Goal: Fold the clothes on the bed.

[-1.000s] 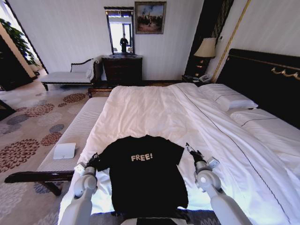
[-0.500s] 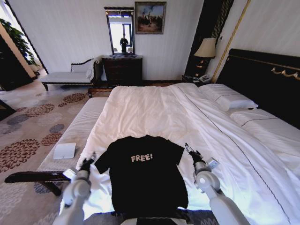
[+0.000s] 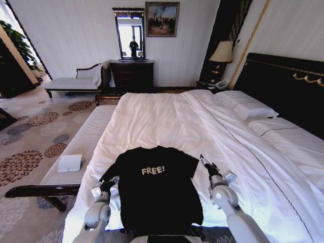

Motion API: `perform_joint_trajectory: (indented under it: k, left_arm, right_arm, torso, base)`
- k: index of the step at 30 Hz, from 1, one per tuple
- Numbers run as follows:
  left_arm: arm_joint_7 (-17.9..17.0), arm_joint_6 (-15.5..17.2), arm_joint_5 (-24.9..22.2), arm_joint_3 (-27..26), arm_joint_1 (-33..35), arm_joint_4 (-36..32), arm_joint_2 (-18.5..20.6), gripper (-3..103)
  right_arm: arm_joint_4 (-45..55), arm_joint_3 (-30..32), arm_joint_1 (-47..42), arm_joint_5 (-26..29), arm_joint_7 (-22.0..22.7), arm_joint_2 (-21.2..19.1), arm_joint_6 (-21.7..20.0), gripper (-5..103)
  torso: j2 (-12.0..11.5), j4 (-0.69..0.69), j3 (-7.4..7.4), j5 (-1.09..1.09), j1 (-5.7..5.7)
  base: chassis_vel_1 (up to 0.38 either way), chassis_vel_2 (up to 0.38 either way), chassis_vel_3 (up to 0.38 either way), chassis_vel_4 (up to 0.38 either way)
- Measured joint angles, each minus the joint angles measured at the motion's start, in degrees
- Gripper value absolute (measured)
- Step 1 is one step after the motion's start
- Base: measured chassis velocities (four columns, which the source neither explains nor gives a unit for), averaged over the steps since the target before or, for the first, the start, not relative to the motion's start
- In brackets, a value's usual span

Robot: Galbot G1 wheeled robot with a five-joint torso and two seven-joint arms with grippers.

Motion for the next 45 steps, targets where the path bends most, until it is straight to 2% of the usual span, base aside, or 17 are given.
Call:
perform_joint_trajectory:
  k: [5,13,26,30,34,41,44,45]
  left_arm:
    - [-1.16,0.92,0.51,-0.59,-0.78,1.12,0.67,100]
    - [-3.03,4.47,-3.46,-1.17,-3.28,2.67,2.39,100]
    - [-5.16,5.11,-8.45,-6.02,-4.60,-0.80,4.63,100]
    - [-6.63,5.10,-9.96,-9.54,-4.97,-1.53,4.55,100]
    - [-7.70,4.29,-15.22,-13.56,-3.60,-7.23,2.96,100]
    - [-6.74,2.97,-17.61,-14.54,2.29,-14.17,-0.84,100]
    - [-4.34,-0.38,-17.84,-13.69,5.20,-15.15,-2.56,100]
    - [-4.34,-0.38,-17.84,-13.69,5.20,-15.15,-2.56,100]
  right_arm:
    - [-0.40,-0.06,0.03,-0.07,0.01,0.08,-0.02,100]
    - [-0.69,-0.37,0.22,-0.15,0.00,0.08,-0.03,100]
    - [-0.78,-0.20,0.17,-0.14,0.00,-0.24,-0.05,100]
    - [-0.42,-0.22,0.19,-0.13,0.01,-0.04,-0.05,100]
    - [-0.30,-0.14,0.30,0.00,0.02,-0.52,-0.07,100]
    - [-0.81,-0.32,0.73,2.34,-0.47,-1.75,-0.07,100]
    - [-1.86,-0.14,0.80,9.01,-4.19,-2.72,0.37,100]
    - [-1.86,-0.14,0.80,9.01,-4.19,-2.72,0.37,100]
  torso:
    - [0.00,0.00,0.00,0.00,-0.01]
    - [0.00,0.00,0.00,0.00,0.00]
    - [0.00,0.00,0.00,0.00,0.00]
    - [0.00,0.00,0.00,-0.01,0.00]
    - [0.00,-0.01,0.00,0.00,0.00]
    - [0.00,0.01,0.00,0.01,0.00]
    - [0.00,-0.02,0.00,0.00,0.00]
    - [0.00,-0.02,0.00,0.00,0.00]
  base:
    - [0.000,0.000,0.000,0.000]
    - [0.000,0.000,0.000,0.000]
    - [0.000,0.000,0.000,0.000]
    - [0.000,0.000,0.000,0.000]
    - [0.000,0.000,0.000,0.000]
    - [0.000,0.000,0.000,0.000]
    - [0.000,0.000,0.000,0.000]
    - [0.000,0.000,0.000,0.000]
